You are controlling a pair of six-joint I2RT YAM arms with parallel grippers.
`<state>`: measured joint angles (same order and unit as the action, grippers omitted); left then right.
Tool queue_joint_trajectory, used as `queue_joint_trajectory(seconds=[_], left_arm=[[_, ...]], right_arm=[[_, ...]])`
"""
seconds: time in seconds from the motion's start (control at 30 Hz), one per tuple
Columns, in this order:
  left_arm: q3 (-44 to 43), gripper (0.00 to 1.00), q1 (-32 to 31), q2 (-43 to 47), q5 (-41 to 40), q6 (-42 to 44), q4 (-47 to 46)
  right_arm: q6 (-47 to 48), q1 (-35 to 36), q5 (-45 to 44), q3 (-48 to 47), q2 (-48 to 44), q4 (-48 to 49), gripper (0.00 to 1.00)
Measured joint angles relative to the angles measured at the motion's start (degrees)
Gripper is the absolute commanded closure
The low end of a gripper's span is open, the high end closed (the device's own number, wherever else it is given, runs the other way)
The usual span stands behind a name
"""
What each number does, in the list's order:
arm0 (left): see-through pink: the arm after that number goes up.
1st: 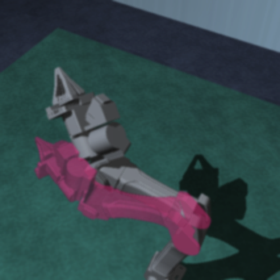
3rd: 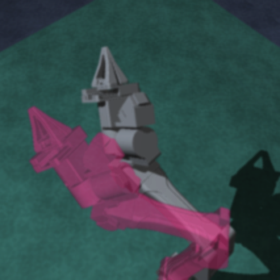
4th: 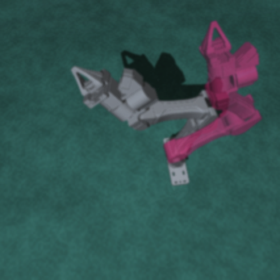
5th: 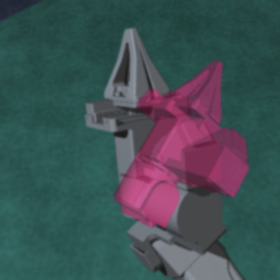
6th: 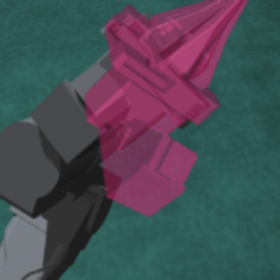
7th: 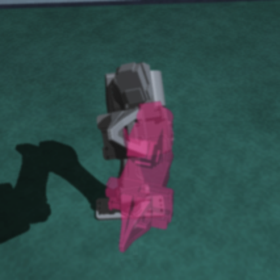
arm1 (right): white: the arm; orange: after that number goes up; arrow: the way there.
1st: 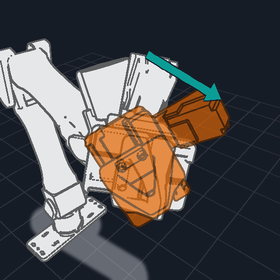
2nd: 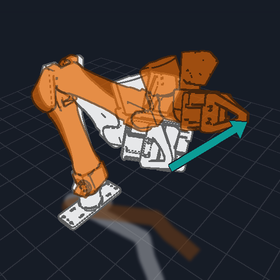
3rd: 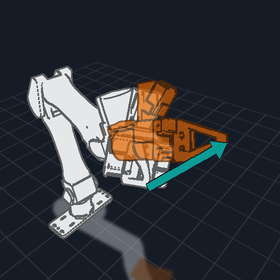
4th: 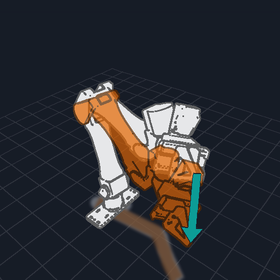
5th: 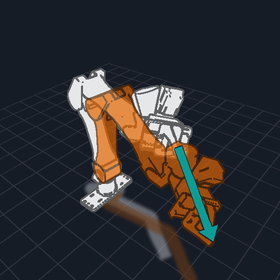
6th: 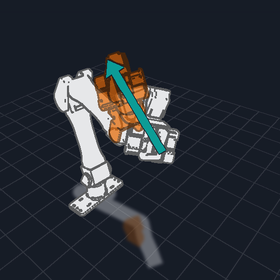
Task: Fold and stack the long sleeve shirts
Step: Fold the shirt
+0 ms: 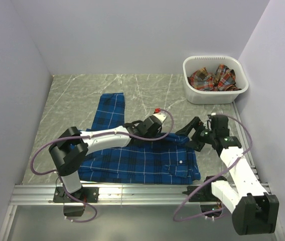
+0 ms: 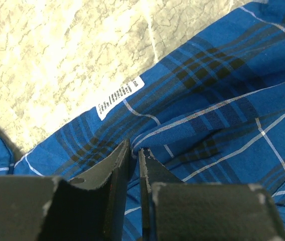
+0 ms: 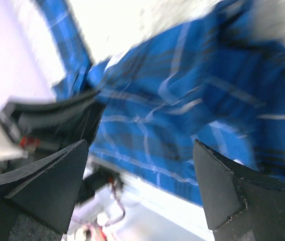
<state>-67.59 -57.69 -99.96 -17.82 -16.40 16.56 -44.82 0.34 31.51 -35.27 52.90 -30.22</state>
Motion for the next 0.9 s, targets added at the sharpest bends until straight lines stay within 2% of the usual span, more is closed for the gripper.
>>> queue_joint_trajectory(seconds=[0.17,0.3,0.63,0.9], left_arm=[[-0.9,0.81,0.6,0.0,0.4,-0.5,0.5],[-1.3,0.81,0.8,0.0,0.7,-0.9,0.3],[-1.2,0.81,0.8,0.1,1.1,-1.5,0.3],[-0.3,0.81,0.8,1.3,1.1,-2.4,-0.1]], right_arm=[[-5.2,8.4,1.1,2.4,-0.5,4.5,0.08],[-11.0,12.0,-0.1,6.6,0.4,11.5,0.08],[-20.8,12.6,-7.0,11.6,5.6,28.0,0.08],[-24.3,12.7,-9.6,14.8,9.4,34.1,0.09]])
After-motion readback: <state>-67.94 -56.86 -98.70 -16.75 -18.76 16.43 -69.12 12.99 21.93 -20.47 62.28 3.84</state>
